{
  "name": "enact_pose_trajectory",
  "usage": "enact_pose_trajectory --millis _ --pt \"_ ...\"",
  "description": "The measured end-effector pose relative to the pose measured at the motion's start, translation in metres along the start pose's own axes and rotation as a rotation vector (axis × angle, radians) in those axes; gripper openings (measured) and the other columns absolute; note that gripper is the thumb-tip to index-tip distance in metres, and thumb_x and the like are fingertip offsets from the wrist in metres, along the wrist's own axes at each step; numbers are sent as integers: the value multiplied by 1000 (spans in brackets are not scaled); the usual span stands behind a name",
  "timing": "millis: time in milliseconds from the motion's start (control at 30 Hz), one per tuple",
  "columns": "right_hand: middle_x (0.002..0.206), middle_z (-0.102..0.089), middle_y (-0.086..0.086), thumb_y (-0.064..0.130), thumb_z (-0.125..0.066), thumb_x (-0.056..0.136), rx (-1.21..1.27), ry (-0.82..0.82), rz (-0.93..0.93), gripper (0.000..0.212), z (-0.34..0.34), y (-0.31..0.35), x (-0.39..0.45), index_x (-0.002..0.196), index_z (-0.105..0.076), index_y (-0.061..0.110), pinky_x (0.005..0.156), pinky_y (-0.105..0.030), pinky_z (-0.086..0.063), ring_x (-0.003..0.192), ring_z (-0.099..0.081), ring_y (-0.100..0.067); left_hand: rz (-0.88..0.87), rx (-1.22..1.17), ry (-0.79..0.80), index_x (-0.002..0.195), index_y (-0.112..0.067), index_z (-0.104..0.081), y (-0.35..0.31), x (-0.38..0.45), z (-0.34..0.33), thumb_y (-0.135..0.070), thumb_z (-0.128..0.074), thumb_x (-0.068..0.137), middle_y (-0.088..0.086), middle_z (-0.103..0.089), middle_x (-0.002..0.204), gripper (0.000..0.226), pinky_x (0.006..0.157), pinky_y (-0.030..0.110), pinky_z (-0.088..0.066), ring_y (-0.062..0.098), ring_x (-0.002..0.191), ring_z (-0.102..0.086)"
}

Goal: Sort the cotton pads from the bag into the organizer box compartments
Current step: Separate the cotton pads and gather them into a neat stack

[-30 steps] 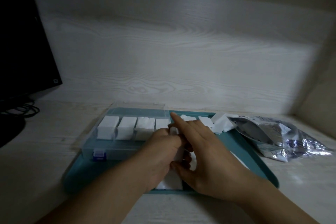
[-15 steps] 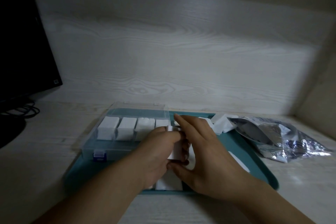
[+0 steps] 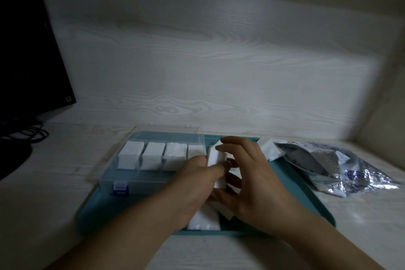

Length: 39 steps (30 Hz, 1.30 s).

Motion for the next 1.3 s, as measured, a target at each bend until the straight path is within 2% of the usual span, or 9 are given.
enact_pose_trajectory --millis 33,133,233,433,633,733,900,1033,1300 --pt "139 -37 11 46 -68 76 1 4 2 68 0 0 0 135 -45 22 96 -33 -49 127 -42 -12 -1 5 2 93 -19 -74 0 -1 0 -24 -64 91 12 -76 88 12 92 49 -53 29 89 -72" --pt "138 -37 16 43 -72 77 52 25 -9 74 2 3 0 142 -40 24 102 -16 -37 127 -41 -4 -14 11 4 89 -18 -75 1 1 4 -17 -56 98 10 -73 75 21 82 45 -52 27 76 -69" --pt "139 -39 17 41 -72 78 143 28 -54 73 6 1 0 142 -41 25 99 -6 -32 128 -41 1 -21 6 24 94 -18 -75 -3 0 3 -21 -58 98 9 -72 73 18 76 40 -52 27 78 -68" --pt "139 -41 8 52 -67 74 -7 49 -9 70 3 0 2 136 -49 23 102 -32 -42 129 -42 -11 11 -10 9 104 -15 -71 4 3 1 -26 -65 87 13 -74 82 21 93 55 -49 31 84 -69" --pt "131 -47 18 42 -79 75 162 18 -69 62 11 -1 3 129 -52 30 99 -7 -33 123 -46 0 -26 -63 27 102 -19 -74 -2 -1 2 -41 -69 87 9 -75 84 27 78 42 -53 24 82 -70" --pt "126 -50 22 39 -81 75 205 29 -117 59 14 -5 4 127 -52 34 97 -7 -34 120 -48 0 -7 -206 41 108 -13 -73 -9 -5 -4 -50 -60 87 8 -75 90 44 65 36 -54 19 70 -68" --pt "125 -54 23 54 -75 70 300 48 -166 59 15 -7 6 124 -55 43 96 -7 -37 119 -51 3 70 -354 21 117 -3 -64 -8 -6 -6 -54 -38 98 20 -67 92 60 50 33 -53 23 58 -61" --pt "122 -55 26 62 -71 64 298 91 -205 55 11 -10 6 115 -55 52 90 -2 -36 115 -51 7 93 -357 -5 114 -1 -65 -5 -6 -3 -54 -37 99 18 -65 79 62 49 32 -52 23 54 -61" --pt "121 -59 27 61 -77 67 362 72 -200 50 14 -10 7 113 -57 56 93 -4 -37 117 -52 7 104 -358 -51 119 -6 -64 -3 -4 1 -56 -44 95 18 -68 94 58 52 33 -52 22 59 -65"
Point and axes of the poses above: each hand's wrist, its own x-axis towards the middle knuckle, its own z-axis out of the back of the hand, y = z × x, the point moved 9 cm from there along x, towards the middle knuckle
